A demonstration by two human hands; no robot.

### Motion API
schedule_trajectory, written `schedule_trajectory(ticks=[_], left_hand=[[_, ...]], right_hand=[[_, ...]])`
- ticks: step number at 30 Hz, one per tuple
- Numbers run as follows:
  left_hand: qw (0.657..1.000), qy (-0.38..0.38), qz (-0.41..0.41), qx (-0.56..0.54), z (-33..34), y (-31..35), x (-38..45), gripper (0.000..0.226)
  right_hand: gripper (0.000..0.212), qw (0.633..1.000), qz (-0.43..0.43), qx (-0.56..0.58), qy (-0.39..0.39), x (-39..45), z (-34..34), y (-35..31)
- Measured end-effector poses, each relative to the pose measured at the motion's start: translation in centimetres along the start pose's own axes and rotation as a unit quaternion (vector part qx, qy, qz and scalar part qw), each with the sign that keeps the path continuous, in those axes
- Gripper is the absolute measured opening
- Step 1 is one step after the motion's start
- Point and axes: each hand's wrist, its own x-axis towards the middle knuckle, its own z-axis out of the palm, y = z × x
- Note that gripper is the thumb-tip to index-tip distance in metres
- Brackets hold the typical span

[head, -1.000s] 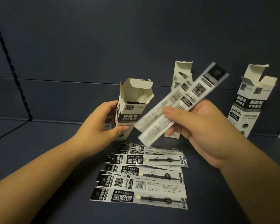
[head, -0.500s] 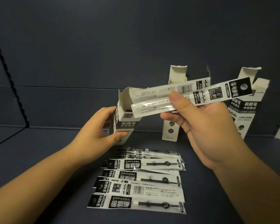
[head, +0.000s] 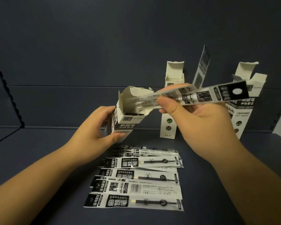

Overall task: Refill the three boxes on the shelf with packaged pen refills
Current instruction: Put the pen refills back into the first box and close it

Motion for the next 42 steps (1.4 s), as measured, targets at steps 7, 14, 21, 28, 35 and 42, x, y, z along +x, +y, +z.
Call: schedule_trajectory(ticks=[7, 14, 21, 28, 35, 42], left_hand=[[0.999, -0.007, 0.021, 0.028, 0.1, 0.1, 0.0, 0.062], [0.997, -0.019, 0.052, 0.058, 0.5, 0.1, 0.1, 0.064], [0.999, -0.003, 0.039, 0.012, 0.4, -0.2, 0.1, 0.063], [0.998, -0.008, 0.045, 0.031, 0.6, 0.2, 0.1, 0.061], [0.999, -0.007, 0.038, 0.029, 0.5, 0.3, 0.1, 0.065], [0.999, -0.007, 0.036, 0.035, 0.4, 0.2, 0.1, 0.063]], right_hand=[[0.012, 0.995, 0.011, -0.088, -0.04, 0.0, 0.1, -0.3], [0.061, 0.964, 0.049, -0.196, -0.17, 0.2, 1.1, -0.1], [0.01, 0.981, -0.059, -0.083, -0.168, 0.6, 0.6, 0.0], [0.013, 0.983, -0.036, -0.066, -0.166, 0.7, 1.5, 1.0], [0.006, 0.984, -0.075, -0.092, -0.131, 0.7, 1.4, 0.7], [0.02, 0.987, -0.057, -0.05, -0.143, 0.5, 1.0, 0.8]])
